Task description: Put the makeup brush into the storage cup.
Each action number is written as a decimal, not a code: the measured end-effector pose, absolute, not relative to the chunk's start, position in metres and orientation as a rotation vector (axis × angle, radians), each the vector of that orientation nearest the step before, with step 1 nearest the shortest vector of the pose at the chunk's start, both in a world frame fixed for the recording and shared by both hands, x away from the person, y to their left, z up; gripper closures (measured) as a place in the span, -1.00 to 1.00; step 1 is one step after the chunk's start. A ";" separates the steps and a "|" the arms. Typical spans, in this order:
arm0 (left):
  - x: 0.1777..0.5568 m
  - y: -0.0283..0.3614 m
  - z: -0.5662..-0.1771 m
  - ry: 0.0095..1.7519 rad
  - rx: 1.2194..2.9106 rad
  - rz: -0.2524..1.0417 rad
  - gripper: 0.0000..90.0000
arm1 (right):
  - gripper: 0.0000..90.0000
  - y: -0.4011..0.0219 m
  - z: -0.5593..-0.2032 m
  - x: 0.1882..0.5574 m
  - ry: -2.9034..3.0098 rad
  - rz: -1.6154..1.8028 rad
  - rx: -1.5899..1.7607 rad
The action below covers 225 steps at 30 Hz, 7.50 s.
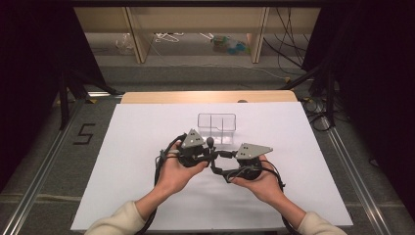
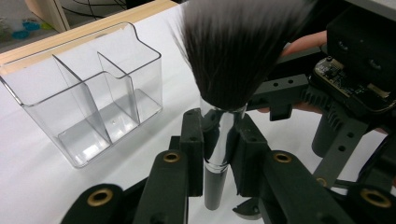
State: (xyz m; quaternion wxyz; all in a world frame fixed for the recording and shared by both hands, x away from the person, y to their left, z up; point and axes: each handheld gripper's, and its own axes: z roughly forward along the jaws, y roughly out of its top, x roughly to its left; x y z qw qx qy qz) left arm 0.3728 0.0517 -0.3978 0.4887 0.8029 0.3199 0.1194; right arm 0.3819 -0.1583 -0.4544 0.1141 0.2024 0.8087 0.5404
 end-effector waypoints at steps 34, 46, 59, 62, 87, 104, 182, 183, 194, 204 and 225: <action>0.374 0.053 -0.399 0.785 1.929 0.263 0.70 | 0.76 -0.149 -0.454 0.380 2.311 1.670 0.564; 0.369 0.060 -0.398 0.691 1.896 0.298 -0.34 | 0.77 -0.154 -0.451 0.381 2.319 1.625 0.588; 0.354 0.088 -0.402 0.569 1.879 0.390 -0.64 | 0.77 -0.159 -0.448 0.383 2.312 1.611 0.610; 0.348 0.095 -0.406 0.603 1.854 0.373 -0.65 | 0.77 -0.160 -0.447 0.383 2.298 1.616 0.621; 0.327 0.157 -0.418 0.665 1.633 0.470 -0.67 | 0.77 -0.169 -0.441 0.388 2.291 1.619 0.651; 0.309 0.194 -0.424 0.704 1.608 0.523 -0.66 | 0.77 -0.177 -0.437 0.392 2.248 1.610 0.659; 0.312 0.196 -0.431 0.722 1.617 0.514 -0.66 | 0.77 -0.191 -0.424 0.416 2.150 1.629 0.756; 0.312 0.196 -0.431 0.721 1.618 0.514 -0.66 | 0.77 -0.190 -0.424 0.416 2.144 1.635 0.755; 0.312 0.196 -0.431 0.713 1.623 0.521 -0.66 | 0.77 -0.192 -0.421 0.421 2.134 1.621 0.770; 0.312 0.196 -0.432 0.713 1.623 0.520 -0.66 | 0.77 -0.193 -0.419 0.423 2.112 1.635 0.776; 0.313 0.196 -0.432 0.702 1.630 0.522 -0.66 | 0.77 -0.193 -0.417 0.427 2.107 1.620 0.782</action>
